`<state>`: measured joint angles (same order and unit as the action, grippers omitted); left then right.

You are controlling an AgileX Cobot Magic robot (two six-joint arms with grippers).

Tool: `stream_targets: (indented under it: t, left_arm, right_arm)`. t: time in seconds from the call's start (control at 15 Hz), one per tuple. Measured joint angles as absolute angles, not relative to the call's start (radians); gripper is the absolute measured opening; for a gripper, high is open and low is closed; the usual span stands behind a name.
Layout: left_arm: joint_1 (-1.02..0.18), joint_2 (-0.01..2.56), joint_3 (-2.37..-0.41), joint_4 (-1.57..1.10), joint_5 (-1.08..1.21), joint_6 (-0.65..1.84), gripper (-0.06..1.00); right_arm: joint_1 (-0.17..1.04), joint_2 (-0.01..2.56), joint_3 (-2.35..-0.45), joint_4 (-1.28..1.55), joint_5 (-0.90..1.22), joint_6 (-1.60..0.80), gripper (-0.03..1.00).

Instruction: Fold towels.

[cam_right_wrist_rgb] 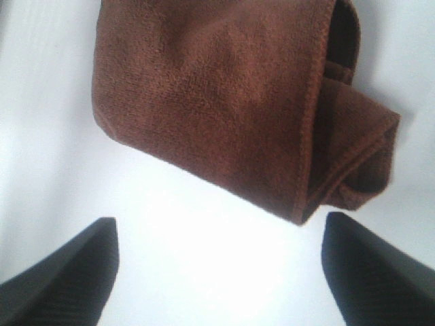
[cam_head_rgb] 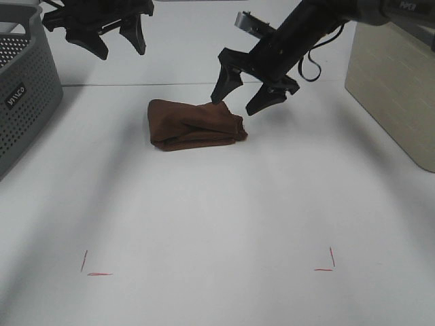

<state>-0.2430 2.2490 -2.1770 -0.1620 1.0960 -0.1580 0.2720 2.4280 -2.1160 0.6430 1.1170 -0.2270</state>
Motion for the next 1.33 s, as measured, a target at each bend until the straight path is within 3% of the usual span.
stream_targets:
  t: [0.6, 1.2, 1.33]
  left_arm:
    - [-0.245, 1.982, -2.105, -0.027, 1.211, -0.158, 0.65]
    - [-0.246, 1.347, -1.420, 0.036, 1.220, -0.158, 0.65]
    - [-0.246, 1.064, -1.208, 0.036, 1.221, -0.158, 0.65]
  right_arm:
    - [0.272, 2.128, -2.077, 0.354, 1.211, -0.054, 0.77]
    - [0.272, 1.583, -1.517, 0.200, 1.212, -0.046, 0.77]
    - [0.272, 1.336, -1.277, 0.158, 1.216, -0.046, 0.77]
